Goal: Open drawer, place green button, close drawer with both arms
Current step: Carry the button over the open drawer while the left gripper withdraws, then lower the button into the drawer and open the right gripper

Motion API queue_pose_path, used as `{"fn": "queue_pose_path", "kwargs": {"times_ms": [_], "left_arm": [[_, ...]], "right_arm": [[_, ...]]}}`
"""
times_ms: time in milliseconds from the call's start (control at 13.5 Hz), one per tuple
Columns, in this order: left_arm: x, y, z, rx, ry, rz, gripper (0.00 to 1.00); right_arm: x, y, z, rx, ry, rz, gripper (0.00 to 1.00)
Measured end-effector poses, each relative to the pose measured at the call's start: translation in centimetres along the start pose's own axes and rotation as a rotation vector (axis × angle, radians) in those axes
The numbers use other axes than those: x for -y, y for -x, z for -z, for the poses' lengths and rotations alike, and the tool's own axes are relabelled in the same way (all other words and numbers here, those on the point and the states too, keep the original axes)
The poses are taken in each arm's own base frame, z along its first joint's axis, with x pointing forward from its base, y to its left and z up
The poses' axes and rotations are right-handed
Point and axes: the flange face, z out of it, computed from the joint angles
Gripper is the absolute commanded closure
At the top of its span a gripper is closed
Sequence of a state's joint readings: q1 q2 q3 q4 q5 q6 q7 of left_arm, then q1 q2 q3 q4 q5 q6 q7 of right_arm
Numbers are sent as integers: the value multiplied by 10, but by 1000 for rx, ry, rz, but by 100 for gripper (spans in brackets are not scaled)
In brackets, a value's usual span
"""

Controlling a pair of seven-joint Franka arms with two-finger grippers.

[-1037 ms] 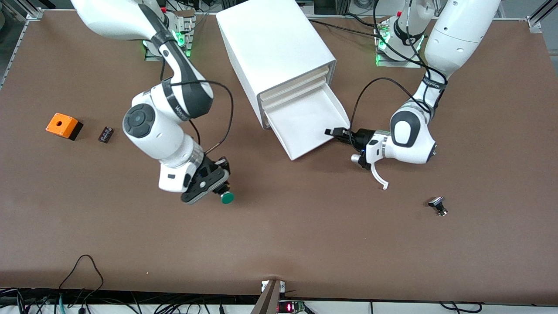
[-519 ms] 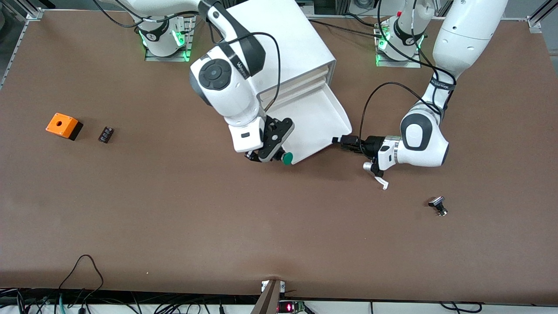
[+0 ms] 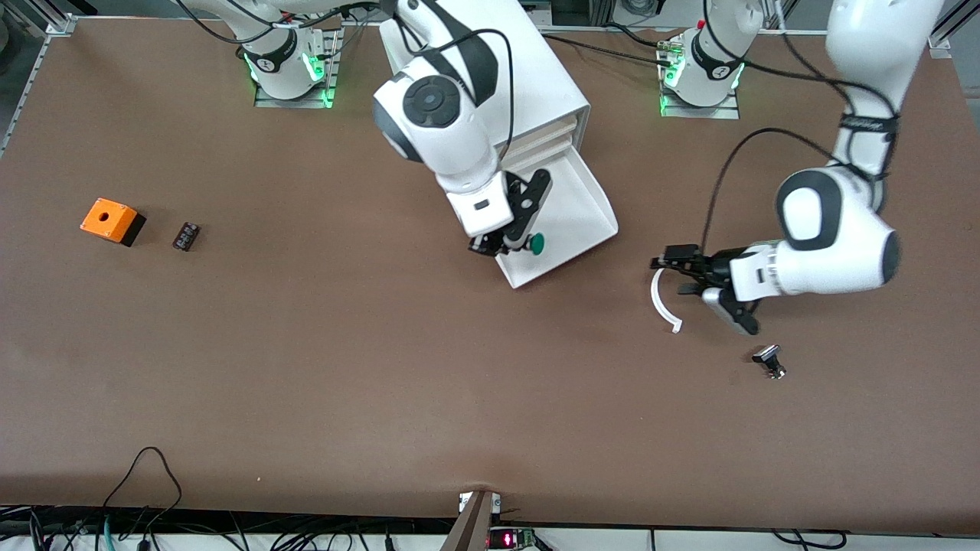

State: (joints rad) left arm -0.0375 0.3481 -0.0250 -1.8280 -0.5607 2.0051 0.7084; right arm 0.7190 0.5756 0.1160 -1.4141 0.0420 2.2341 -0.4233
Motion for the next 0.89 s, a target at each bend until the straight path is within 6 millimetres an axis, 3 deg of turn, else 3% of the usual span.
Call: {"fn": "queue_pose_path", "kwargs": {"times_ms": [222,444,741,889], "left_arm": [[-3,8,77,-44,-142,-54,0],[-9,22,139,-46,-287,-101,0],[-42,40,209,10,-416,-9,0],[-55,46,224,26,-436,106,0]], "right_arm": [[36,-9,-22,51,28,210,78],[73,-15,-43,123,68,366,78],[117,-16,-78,193,93,487,78],[124,-13,-93,219,100,517,78]]}}
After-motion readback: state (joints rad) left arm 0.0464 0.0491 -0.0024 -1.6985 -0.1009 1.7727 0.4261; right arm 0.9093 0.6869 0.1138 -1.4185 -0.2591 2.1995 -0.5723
